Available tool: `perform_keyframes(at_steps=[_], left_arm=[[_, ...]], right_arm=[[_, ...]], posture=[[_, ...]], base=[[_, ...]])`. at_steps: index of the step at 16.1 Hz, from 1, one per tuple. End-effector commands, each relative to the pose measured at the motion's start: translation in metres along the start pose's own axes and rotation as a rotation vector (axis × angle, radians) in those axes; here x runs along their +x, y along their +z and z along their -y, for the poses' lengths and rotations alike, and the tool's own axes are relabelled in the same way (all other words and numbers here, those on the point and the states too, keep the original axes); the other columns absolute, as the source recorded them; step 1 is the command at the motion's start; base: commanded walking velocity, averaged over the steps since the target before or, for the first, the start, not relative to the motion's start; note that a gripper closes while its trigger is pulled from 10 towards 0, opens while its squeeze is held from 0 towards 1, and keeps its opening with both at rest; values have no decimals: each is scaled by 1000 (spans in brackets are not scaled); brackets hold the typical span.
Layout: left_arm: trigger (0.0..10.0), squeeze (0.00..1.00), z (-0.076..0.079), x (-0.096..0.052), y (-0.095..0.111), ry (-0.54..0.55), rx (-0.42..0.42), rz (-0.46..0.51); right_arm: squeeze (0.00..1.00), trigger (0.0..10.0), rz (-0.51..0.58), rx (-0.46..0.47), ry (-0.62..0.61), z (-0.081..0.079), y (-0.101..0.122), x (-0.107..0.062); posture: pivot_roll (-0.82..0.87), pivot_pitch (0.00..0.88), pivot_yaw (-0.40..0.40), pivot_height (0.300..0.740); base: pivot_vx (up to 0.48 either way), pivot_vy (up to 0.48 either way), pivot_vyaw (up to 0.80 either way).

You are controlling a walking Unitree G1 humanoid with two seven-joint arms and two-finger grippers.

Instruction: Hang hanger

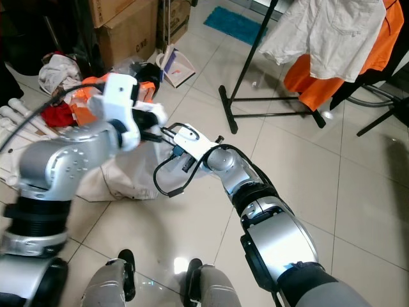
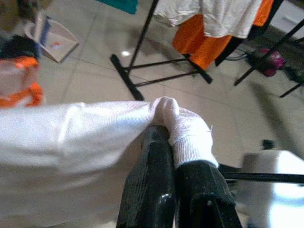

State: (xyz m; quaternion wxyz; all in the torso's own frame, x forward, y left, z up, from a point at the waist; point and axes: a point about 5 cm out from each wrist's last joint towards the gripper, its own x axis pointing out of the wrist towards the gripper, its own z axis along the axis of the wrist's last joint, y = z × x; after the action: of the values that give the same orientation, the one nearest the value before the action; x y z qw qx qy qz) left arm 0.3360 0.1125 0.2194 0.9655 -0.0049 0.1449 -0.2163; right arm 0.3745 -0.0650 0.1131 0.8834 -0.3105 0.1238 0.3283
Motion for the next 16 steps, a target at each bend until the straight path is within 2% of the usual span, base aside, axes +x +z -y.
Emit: perform_keyframes(at_steps=[1, 4, 7, 9, 10, 11, 13, 15, 16], left_arm=[[10000, 0, 5, 1, -5, -40, 72, -18], [10000, 0, 3, -4, -9, -100, 229, -23], [10000, 0, 7, -10, -12, -207, 335, -19], [10000, 0, 3, -14, -11, -254, 417, -12], [10000, 0, -4, -17, -4, -287, 475, 32], [10000, 0, -4, -17, -4, -287, 475, 32], [10000, 0, -19, -25, 1, -354, 578, 55], [10000, 0, -29, -27, -1, -384, 651, 60], [10000, 282, -35, -26, -3, -382, 674, 46]], right_arm=[[0, 0, 16, -2, -6, 5, 1, -2], [0, 0, 29, 22, 0, 7, 3, -2], [0, 0, 55, 49, 16, 11, 9, -3], [0, 0, 69, 44, 23, 14, 13, -4], [0, 0, 80, 40, 36, 16, 16, -4], [0, 0, 80, 40, 36, 16, 16, -4], [0, 0, 108, 37, 71, 16, 19, -6], [0, 0, 135, 26, 105, 18, 22, -8], [0, 0, 143, 26, 109, 20, 24, -9]], posture=[[52, 232, -190, 740], [59, 228, -186, 740], [62, 223, -183, 740], [62, 220, -181, 740], [61, 215, -178, 740], [61, 215, -178, 740], [58, 213, -174, 740], [52, 217, -169, 740], [49, 218, -167, 740]], base=[[0, 0, 0], [0, 0, 0], [0, 0, 0], [0, 0, 0], [0, 0, 0], [0, 0, 0], [0, 0, 0], [0, 0, 0], [0, 0, 0]])
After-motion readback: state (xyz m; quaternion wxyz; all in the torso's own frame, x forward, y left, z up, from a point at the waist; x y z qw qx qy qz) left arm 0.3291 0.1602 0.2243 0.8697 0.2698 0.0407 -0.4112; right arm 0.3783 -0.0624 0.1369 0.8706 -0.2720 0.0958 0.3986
